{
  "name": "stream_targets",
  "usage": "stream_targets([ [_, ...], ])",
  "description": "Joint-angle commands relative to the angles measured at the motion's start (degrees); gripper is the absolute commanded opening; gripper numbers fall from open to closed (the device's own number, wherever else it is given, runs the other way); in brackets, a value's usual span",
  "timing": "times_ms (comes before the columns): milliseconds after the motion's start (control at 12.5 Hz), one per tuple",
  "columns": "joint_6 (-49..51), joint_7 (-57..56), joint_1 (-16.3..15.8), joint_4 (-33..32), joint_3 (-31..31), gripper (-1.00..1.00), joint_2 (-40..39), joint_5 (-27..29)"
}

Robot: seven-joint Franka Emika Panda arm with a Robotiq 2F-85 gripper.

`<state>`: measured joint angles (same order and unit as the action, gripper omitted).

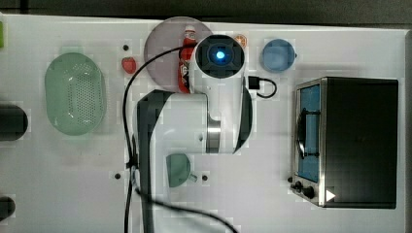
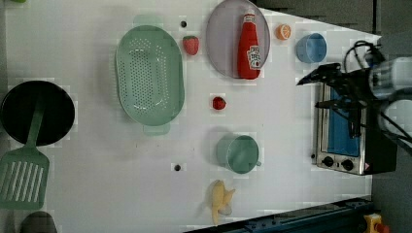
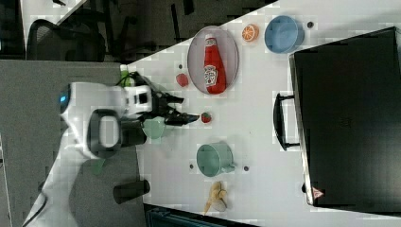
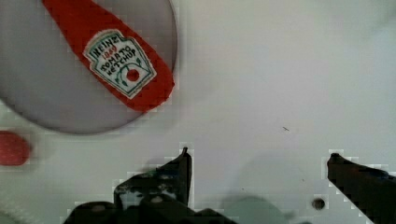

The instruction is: Pick ketchup from plate and place it on table.

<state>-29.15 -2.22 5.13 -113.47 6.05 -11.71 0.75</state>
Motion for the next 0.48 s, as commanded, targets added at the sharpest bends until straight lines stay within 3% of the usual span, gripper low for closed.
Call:
stream_targets([
  [80, -7.39, -7.27, -0.75, 1.72, 2.38, 1.00, -3.62, -0.08],
  [480, -13.80, -28.83, -0.92, 7.01, 2.46, 1.00, -14.89, -0.16],
])
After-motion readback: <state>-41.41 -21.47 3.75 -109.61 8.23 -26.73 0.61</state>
